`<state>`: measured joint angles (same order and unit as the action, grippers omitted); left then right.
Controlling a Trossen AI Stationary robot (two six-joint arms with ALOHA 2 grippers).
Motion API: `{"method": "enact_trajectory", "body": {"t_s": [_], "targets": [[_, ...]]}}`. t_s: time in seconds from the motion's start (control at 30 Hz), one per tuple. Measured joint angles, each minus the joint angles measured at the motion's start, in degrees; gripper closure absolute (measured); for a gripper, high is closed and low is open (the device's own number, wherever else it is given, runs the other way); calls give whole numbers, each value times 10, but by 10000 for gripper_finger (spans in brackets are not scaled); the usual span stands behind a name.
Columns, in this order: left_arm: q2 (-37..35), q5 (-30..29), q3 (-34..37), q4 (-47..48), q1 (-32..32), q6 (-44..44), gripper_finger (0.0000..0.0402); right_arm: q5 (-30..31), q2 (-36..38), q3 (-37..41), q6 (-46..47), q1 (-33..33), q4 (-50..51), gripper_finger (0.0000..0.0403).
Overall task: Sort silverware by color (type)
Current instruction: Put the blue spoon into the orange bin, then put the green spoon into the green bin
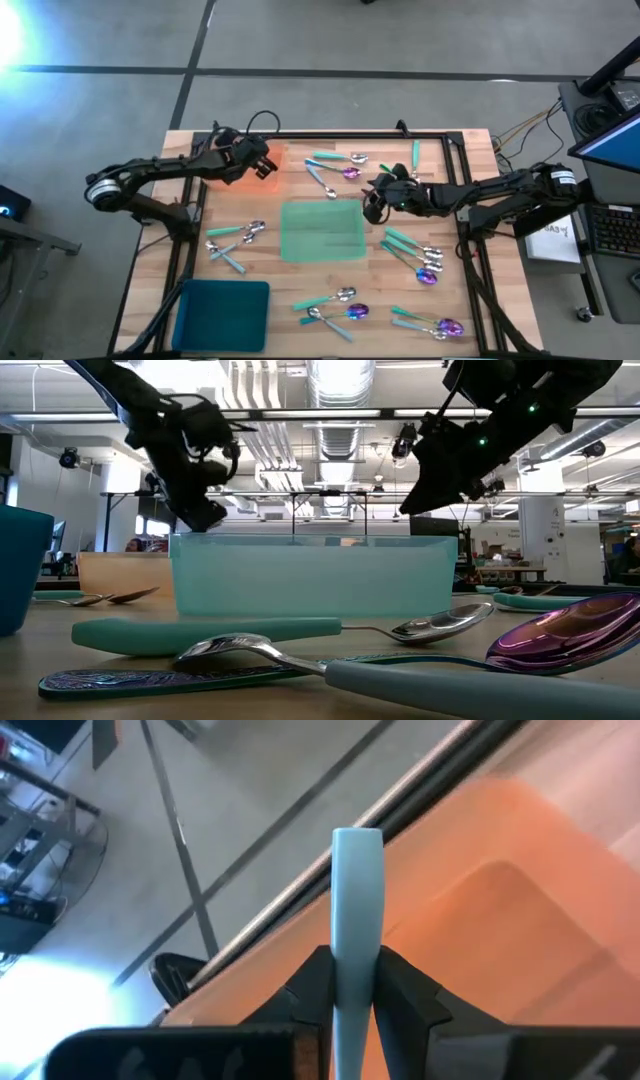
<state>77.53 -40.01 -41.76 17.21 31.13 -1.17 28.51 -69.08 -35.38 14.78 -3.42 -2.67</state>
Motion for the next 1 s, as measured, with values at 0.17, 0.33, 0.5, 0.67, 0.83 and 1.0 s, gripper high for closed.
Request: {"method": "enact_trajectory", "body": {"t_s": [0.17, 0.33, 0.5, 0.67, 0.83, 1.0], "targets": [[26, 0, 0, -11, 1, -1, 319, 1, 0, 0, 7, 0, 27, 268], [32, 0, 0, -12, 1, -13, 311, 1, 0, 0, 25, -12, 65, 268], [19, 37, -3, -14, -1, -30, 313, 25, 0, 0, 71, -57, 121, 268], [0, 135, -5, -62, -9, -45, 312, 42, 0, 0, 144, -145, 184, 268], [-3, 186, -5, -135, -32, -54, 311, 13, 0, 0, 204, -242, 242, 268], [-3, 187, -5, -168, -56, -54, 311, -19, -6, 0, 218, -303, 252, 268]]}}
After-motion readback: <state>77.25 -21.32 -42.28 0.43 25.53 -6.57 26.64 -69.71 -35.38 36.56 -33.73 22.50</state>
